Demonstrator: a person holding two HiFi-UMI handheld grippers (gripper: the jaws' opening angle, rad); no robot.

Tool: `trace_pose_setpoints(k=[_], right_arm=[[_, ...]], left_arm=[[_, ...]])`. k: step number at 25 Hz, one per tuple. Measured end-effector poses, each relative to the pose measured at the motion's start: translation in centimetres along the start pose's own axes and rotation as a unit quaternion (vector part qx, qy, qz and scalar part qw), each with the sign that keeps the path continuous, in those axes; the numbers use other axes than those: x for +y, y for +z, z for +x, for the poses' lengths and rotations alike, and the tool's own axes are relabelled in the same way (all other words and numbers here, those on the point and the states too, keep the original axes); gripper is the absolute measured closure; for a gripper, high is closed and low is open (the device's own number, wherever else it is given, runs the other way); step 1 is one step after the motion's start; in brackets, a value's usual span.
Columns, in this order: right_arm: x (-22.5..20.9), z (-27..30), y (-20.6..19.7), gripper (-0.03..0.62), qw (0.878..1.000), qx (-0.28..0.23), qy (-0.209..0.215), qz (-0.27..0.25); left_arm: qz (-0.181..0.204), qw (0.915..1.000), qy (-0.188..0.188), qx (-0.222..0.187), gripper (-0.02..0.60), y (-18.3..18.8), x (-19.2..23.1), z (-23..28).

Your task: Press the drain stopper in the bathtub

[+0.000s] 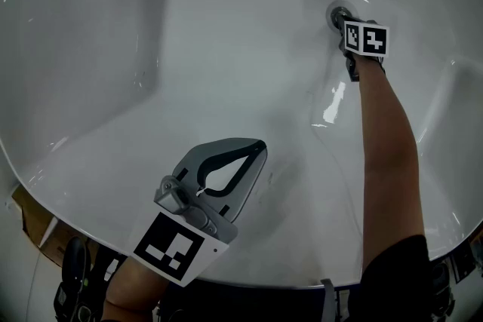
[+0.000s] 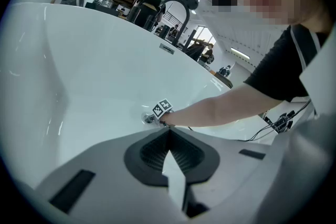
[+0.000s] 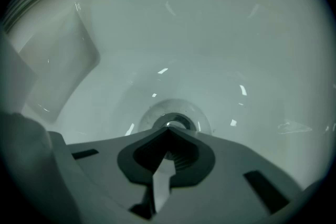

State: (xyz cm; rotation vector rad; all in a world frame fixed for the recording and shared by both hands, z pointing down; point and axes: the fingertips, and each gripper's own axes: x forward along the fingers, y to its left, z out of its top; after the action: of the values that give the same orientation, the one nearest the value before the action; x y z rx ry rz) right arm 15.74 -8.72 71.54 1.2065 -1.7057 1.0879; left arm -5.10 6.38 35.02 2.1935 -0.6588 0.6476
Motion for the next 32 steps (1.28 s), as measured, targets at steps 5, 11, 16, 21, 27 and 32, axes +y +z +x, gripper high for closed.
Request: trace_pose_setpoints(k=[5,11,16,21,27,32], right_arm=[[-0.1,-0.1,-0.1,0.582,1.000,0.001,-0.007,0.013],[-0.1,0.2,-0.2,0.582,1.000,0.014,-0.016,-0.008],[0.0,0.1,-0.2,0.582,1.000,0.009,-0.021,-0.008],[-0.2,0.2,-0.2,0.582,1.000,0.002,-0.026,0.013],[-0.1,-4.1,0.4,0.583,0.998,-0.026,-0.041,0.049],[3.5,-15.2,0.0,0.582,0.994,-0.101,0.010,0.043]], left_arm=[[-0.017,0.9998,0.004,-0.005,0.575,0.1,0.1,-0.2],[-0.023,0.9997,0.002,-0.003,0.575,0.0,0.1,-0.1],[-0.025,0.9997,0.001,-0.002,0.575,-0.3,0.1,0.0],[-0.019,0.9998,0.005,-0.002,0.575,-0.4,0.3,0.0],[0.006,0.9996,0.027,0.008,0.575,-2.8,2.0,0.8],[0.035,0.9986,0.034,0.021,0.575,-3.6,1.9,0.1]])
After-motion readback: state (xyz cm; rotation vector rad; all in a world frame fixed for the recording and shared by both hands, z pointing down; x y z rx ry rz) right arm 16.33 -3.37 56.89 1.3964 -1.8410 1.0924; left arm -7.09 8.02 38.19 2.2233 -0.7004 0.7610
